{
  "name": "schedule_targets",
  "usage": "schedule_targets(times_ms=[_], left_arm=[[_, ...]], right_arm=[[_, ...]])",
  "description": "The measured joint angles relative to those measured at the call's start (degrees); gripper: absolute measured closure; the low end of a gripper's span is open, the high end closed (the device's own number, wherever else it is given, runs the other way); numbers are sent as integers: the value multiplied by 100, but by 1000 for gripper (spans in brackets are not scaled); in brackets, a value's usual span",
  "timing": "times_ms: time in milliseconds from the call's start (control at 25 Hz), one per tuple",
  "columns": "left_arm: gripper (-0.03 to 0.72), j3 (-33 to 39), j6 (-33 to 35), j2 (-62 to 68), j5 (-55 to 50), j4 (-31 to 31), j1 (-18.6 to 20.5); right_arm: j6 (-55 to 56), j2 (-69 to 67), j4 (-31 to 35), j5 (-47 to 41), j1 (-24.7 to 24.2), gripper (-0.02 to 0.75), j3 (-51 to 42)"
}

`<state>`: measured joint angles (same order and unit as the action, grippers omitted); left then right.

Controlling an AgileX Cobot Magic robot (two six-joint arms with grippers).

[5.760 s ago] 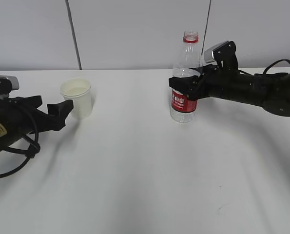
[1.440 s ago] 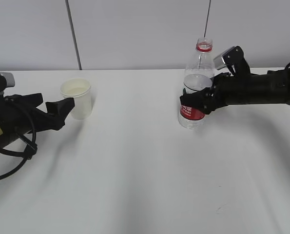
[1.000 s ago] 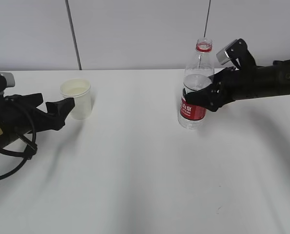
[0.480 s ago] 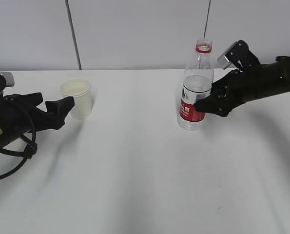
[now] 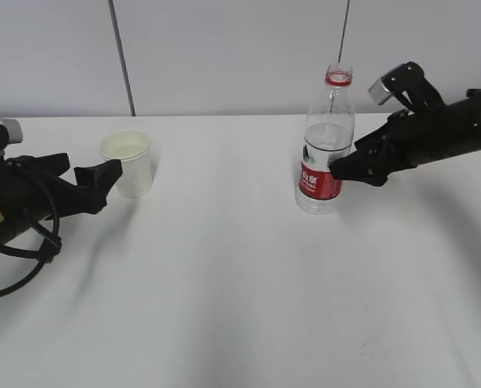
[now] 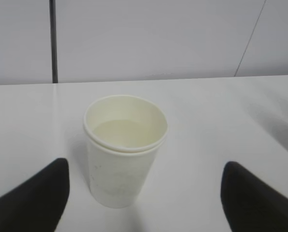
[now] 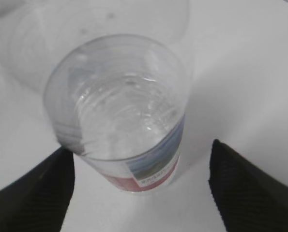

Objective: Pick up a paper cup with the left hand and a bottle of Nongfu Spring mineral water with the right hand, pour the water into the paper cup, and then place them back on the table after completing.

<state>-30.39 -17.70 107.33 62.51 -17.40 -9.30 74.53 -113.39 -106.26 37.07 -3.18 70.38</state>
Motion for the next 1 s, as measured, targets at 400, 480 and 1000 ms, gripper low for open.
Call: schedule_targets(times_ms=[400, 480, 1000], left_arm=[[107, 0, 0, 0, 0, 11, 0], [107, 0, 0, 0, 5, 11, 0], [107, 0, -125, 0, 5, -22, 0]], right_arm=[[589, 249, 0, -212, -375, 227, -303], [607, 357, 0, -353, -375, 233, -369], [765, 506, 30, -2612, -336, 237, -228]])
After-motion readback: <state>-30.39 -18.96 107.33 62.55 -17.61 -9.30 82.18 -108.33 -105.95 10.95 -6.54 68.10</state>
